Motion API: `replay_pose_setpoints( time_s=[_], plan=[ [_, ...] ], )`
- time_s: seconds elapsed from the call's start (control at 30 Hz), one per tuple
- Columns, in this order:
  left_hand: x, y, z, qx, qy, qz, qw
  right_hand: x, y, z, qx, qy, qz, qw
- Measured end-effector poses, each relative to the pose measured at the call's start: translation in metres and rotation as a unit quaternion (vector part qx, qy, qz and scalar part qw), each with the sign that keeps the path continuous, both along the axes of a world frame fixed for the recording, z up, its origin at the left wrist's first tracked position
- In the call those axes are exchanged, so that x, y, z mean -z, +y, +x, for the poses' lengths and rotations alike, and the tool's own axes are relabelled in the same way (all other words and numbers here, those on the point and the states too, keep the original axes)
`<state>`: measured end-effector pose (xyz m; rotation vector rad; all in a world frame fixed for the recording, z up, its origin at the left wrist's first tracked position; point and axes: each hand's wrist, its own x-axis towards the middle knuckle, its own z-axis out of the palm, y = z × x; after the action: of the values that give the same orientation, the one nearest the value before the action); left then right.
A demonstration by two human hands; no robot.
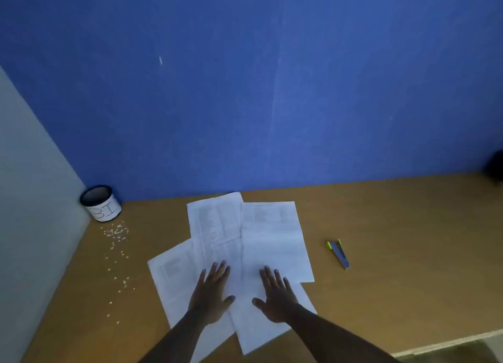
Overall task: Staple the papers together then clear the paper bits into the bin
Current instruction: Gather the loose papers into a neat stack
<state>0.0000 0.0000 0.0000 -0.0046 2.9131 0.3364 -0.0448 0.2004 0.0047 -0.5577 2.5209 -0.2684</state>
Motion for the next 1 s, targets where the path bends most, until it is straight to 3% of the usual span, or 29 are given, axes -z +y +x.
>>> replay_pose_setpoints(
  time_s=[0.13,0.33,0.5,0.63,0.73,1.0],
  plan=[
    [0.011,-0.008,-0.001,0.001,-0.058,-0.016,0.998,0.010,0.003,0.006,0.013,-0.007,0.029,0.999],
    [0.019,-0.009,-0.001,-0.019,-0.041,0.023,0.999,0.015,0.006,0.005,0.016,0.015,0.030,0.999],
    [0.009,0.001,-0.006,-0.124,-0.011,0.059,0.990,0.015,0.009,-0.008,0.042,0.061,-0.002,0.997],
    [0.007,0.021,-0.008,-0.232,-0.014,0.148,0.961,0.019,0.021,-0.012,0.007,0.080,0.018,0.997],
    [0.006,0.040,-0.010,-0.297,-0.032,0.219,0.929,0.027,0.026,-0.006,0.040,0.060,0.033,0.997],
    [-0.009,0.057,-0.026,-0.407,-0.069,0.270,0.870,0.037,0.022,0.001,0.080,0.107,0.011,0.991]
  ],
)
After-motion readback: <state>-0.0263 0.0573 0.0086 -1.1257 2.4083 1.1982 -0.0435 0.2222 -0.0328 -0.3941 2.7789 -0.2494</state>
